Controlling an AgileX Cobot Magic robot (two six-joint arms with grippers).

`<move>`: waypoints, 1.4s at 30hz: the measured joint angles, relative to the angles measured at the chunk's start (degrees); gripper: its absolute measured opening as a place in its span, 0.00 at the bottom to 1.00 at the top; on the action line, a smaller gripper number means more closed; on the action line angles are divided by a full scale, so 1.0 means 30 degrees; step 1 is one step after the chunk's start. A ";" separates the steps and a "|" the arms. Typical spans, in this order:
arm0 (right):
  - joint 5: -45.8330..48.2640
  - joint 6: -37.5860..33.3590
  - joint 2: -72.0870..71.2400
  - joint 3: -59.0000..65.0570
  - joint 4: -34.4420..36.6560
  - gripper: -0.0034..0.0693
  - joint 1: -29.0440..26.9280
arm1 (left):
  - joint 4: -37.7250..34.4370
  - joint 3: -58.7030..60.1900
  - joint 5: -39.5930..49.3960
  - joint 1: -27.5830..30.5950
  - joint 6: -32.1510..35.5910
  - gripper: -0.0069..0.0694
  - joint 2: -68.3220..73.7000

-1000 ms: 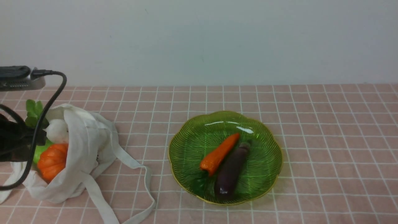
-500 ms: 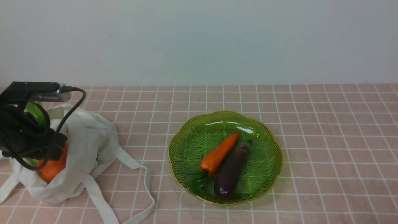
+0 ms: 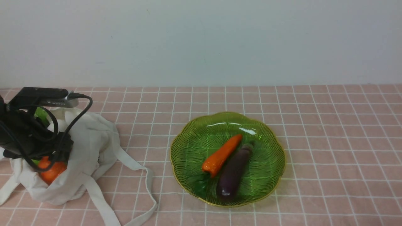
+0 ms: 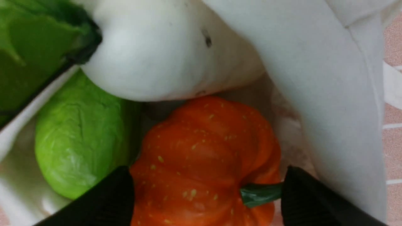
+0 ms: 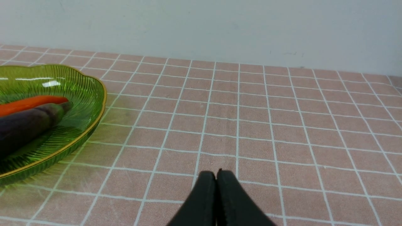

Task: Take vegetables from bag on pink coffee tablecloth place on plate.
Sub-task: 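Reach into the cloth bag and grasp the pumpkin with the left gripper, then move the orange pumpkin from the bag onto the plate with the left gripper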

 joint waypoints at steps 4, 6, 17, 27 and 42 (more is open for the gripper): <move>0.0000 0.0000 0.0000 0.0000 0.0000 0.03 0.0000 | 0.0818 -0.0269 0.0023 0.0000 -0.0309 0.83 0.0000; 0.0000 0.0000 0.0000 0.0000 0.0000 0.03 0.0000 | 0.1324 -0.0362 0.0004 0.0000 -0.0651 0.83 0.0000; 0.0000 0.0000 0.0000 0.0000 0.0000 0.03 0.0000 | 0.0524 -0.0489 -0.0052 0.0000 -0.0902 0.83 0.1368; 0.0000 0.0000 0.0000 0.0000 0.0000 0.03 0.0000 | -0.0944 -0.0548 0.0422 0.0000 0.0582 0.69 0.1528; 0.0000 0.0000 0.0000 0.0000 0.0000 0.03 0.0000 | 0.0763 -0.1133 0.3167 0.0000 0.0633 0.69 -0.3037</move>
